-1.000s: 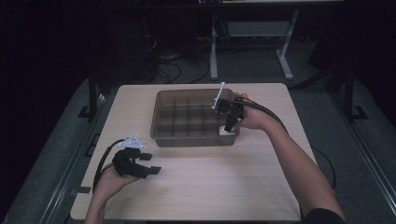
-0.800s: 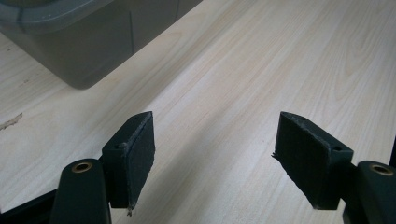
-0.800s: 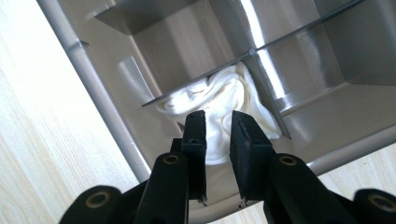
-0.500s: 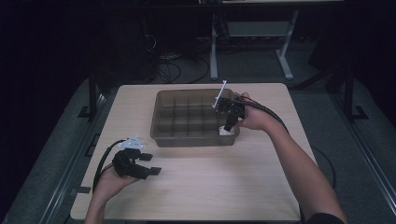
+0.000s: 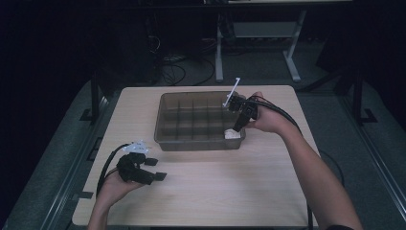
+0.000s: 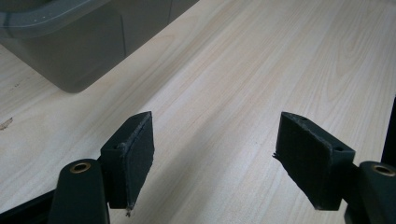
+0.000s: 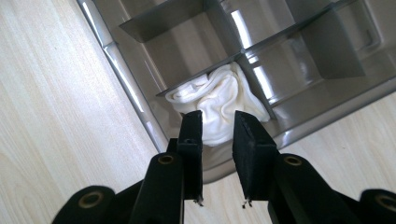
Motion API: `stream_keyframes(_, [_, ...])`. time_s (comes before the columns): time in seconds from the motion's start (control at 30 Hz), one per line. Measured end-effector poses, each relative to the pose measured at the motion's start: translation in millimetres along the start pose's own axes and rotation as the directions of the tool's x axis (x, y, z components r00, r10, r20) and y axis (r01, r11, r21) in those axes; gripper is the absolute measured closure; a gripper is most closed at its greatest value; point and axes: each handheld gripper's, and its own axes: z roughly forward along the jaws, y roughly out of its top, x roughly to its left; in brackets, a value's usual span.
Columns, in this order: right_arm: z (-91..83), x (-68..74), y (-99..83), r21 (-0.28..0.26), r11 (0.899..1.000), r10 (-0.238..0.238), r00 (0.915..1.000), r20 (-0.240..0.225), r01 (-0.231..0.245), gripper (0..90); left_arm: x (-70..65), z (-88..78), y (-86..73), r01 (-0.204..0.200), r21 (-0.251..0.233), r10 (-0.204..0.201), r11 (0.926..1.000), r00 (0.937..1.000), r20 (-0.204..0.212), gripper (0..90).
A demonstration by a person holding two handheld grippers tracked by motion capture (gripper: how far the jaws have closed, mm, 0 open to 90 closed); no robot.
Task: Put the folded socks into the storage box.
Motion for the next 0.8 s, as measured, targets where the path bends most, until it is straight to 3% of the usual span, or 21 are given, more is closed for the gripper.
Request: stream_keyframes(0.8, [-32.3, 6.7, -16.9, -0.068, 0.997, 0.024, 0.9996, 0.017, -0.022, 72.0, -1.5, -0.9, 0.0, 0.0, 0.004, 0.0, 1.0, 1.0, 0.001, 27.6])
